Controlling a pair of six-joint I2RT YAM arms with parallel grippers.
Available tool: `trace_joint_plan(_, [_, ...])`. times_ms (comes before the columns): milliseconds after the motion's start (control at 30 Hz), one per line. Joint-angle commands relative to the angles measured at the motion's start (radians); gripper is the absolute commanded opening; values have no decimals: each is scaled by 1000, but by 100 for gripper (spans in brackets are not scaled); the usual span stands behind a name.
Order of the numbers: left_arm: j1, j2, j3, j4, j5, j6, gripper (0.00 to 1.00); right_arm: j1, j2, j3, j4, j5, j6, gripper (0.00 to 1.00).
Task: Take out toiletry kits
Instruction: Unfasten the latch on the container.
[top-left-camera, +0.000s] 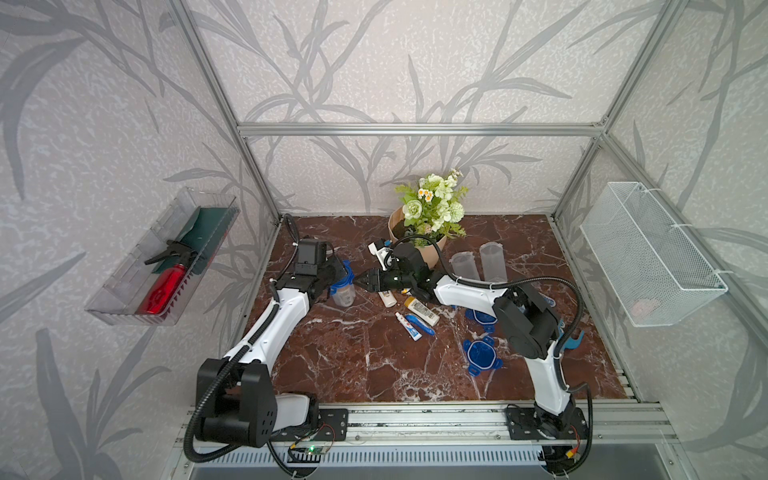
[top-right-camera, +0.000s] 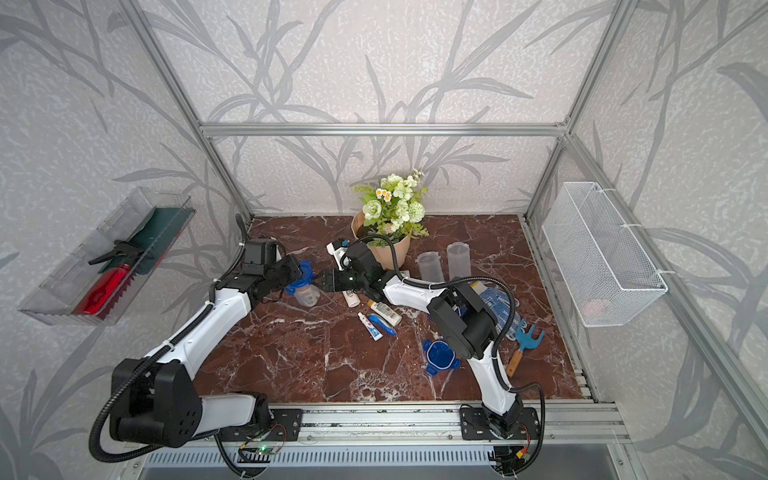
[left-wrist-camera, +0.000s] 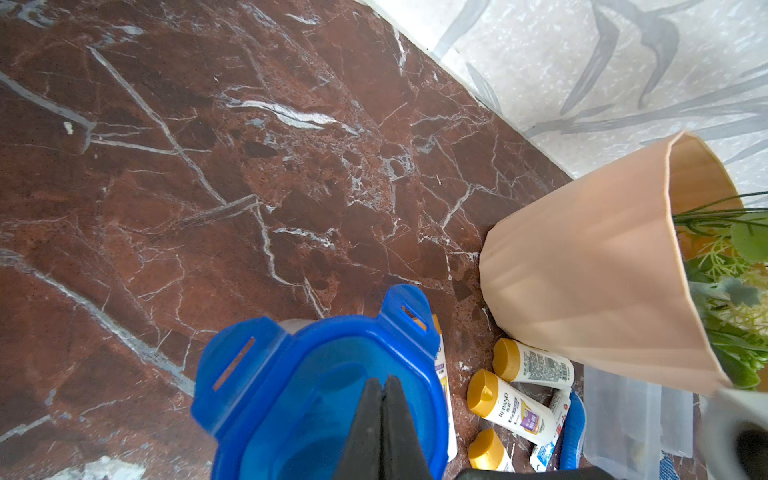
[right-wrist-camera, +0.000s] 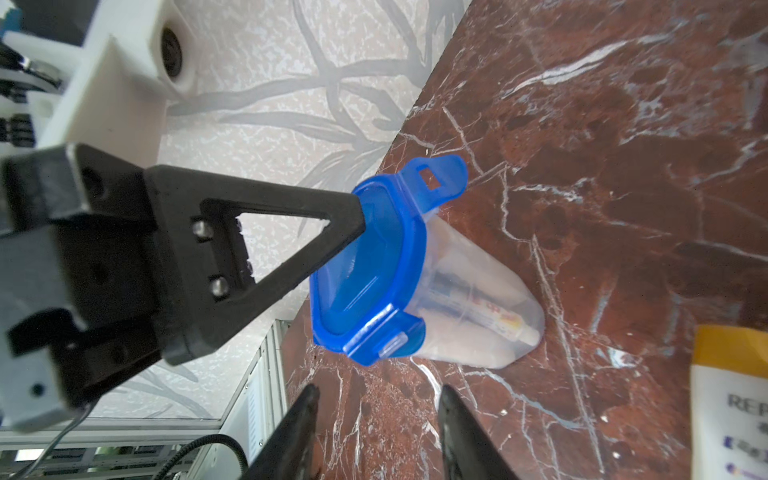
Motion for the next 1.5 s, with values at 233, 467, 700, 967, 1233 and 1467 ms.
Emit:
trace_joint_plan(233, [-11, 12, -77, -11, 19, -21, 0, 5, 82, 34, 141, -72, 112, 48])
trace_joint_plan(467, [-13, 18, -111, -7, 34, -29, 0, 5, 99, 17, 245, -81, 175, 48])
trace_joint_plan(700, [-13, 30, -135, -1, 47, -36, 0, 5, 129, 21, 295, -88, 224, 48])
trace_joint_plan(967, [-13, 24, -166, 5, 52, -51, 0, 6, 136, 7, 349, -90, 252, 48])
trace_joint_plan(1233, [-13, 12, -207, 9, 59, -55, 0, 8, 158, -9, 503, -116, 315, 47])
trace_joint_plan(1467, [-13, 7, -246, 13, 61, -55, 0, 11, 155, -37, 610, -118, 345, 47])
